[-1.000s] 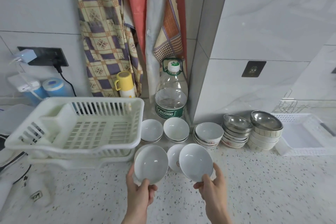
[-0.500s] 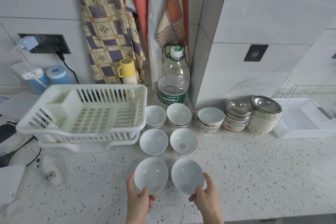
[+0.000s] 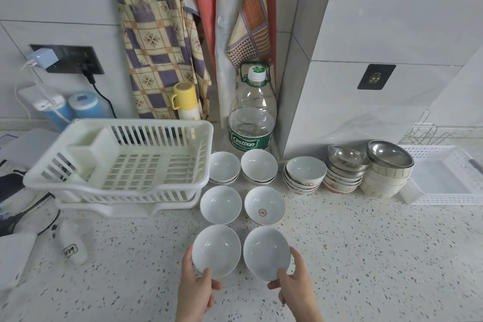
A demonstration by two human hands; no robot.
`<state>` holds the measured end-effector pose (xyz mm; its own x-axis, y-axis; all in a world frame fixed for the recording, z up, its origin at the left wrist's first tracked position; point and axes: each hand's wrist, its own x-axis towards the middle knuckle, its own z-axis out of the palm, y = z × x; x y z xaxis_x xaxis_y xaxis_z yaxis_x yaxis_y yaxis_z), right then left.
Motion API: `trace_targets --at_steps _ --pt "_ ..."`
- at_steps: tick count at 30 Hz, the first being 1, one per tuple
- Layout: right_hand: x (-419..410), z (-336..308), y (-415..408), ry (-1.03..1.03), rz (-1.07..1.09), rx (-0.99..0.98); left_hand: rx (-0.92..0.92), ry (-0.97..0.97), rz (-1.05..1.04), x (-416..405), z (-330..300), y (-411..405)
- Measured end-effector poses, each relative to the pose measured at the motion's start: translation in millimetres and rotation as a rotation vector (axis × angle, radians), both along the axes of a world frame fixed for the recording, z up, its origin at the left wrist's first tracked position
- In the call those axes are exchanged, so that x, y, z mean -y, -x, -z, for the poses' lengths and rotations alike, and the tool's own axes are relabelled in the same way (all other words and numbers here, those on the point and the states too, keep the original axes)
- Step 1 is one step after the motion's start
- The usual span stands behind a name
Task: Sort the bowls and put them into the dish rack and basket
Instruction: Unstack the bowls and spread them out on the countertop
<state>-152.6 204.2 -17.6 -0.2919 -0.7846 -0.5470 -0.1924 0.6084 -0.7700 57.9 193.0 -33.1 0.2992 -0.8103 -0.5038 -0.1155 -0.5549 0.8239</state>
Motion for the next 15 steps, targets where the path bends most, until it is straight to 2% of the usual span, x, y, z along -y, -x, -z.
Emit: trace_targets --at_steps 4,7,11,15 --pt "3.8 -10.6 10.1 -0.01 -0.036 -0.197 0.214 0.051 0.058 -0.9 -12.1 -4.2" --pt "16.4 -22.2 21.7 0.081 -0.018 -0.326 0.268 0.185 0.037 12.0 -23.8 2.9" --pt "54.1 -37.9 30.7 0.217 -0.005 -0.303 0.23 0.265 0.052 59.1 -38.1 22.8" --pt "103.1 -46.7 32.1 0.238 -0.109 -0.257 0.243 0.163 0.149 124.5 -41.2 42.2"
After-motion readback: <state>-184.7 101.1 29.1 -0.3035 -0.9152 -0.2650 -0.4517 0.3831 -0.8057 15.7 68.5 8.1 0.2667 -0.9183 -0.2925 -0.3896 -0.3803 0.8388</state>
